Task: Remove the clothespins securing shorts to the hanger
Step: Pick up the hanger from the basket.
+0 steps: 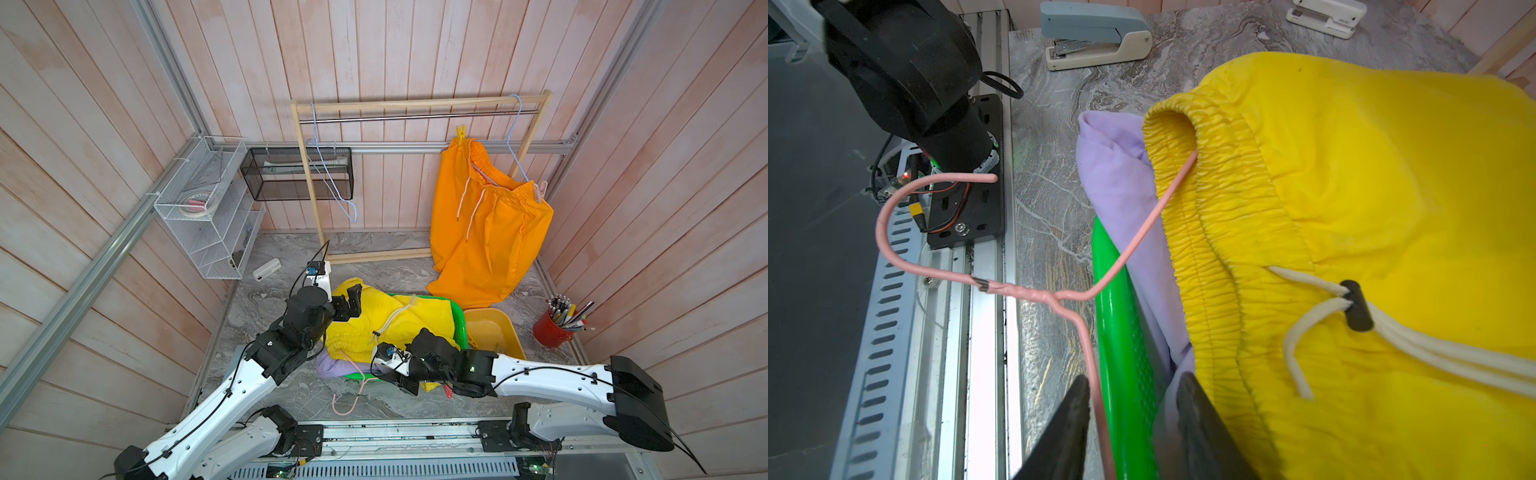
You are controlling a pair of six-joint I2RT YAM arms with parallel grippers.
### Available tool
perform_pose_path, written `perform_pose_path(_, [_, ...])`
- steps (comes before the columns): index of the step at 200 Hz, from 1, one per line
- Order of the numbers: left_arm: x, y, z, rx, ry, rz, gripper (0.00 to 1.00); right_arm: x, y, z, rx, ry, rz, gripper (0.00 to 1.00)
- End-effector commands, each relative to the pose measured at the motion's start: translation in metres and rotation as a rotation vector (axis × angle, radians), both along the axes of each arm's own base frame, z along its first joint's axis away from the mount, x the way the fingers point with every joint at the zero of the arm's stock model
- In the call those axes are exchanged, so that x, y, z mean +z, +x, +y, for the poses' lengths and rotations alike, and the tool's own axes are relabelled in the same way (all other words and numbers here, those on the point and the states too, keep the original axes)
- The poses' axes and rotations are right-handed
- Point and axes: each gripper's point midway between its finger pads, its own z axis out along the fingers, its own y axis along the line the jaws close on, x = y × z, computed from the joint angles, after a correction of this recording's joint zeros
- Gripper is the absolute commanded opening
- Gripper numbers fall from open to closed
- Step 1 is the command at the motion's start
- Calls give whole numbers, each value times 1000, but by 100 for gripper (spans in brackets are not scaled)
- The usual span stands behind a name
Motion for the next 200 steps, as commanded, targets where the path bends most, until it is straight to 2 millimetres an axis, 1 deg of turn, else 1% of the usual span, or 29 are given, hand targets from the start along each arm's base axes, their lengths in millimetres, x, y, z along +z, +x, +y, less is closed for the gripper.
perform_pose_path(1, [2,1,-2,-10,-13,-1,100,4,-5,8,46,4,4,35])
perform_pose_path(61, [0,1,-4,-17,-18,5,100,-9,-7,13,65,-24,20,33])
perform_pose_path(75, [0,1,-4,-17,-18,6,100,-11,-7,14,70,-29,21,31])
perform_pose_path(90, [-1,1,-4,-17,-15,8,100,-13,-6,15,72,-33,16,25])
perform_pose_path(125, [-2,0,-2,-14,-10,11,100,-14,-6,18,88,-27,4,9])
perform_pose_path(132, [-1,0,-2,-13,-12,9,100,-14,-7,19,93,-24,0,5])
perform_pose_path(146, [0,-1,-2,-13,-14,5,100,-13,-4,19,87,-23,-10,0])
perform_pose_path(173, [5,-2,0,-12,-16,-3,100,-6,2,16,66,-28,-47,0])
perform_pose_path(190, [11,-4,4,-1,-17,-15,100,5,5,14,50,-5,-82,0])
perform_pose_path(200, [15,-6,7,6,-21,-27,100,15,7,11,48,29,-110,0])
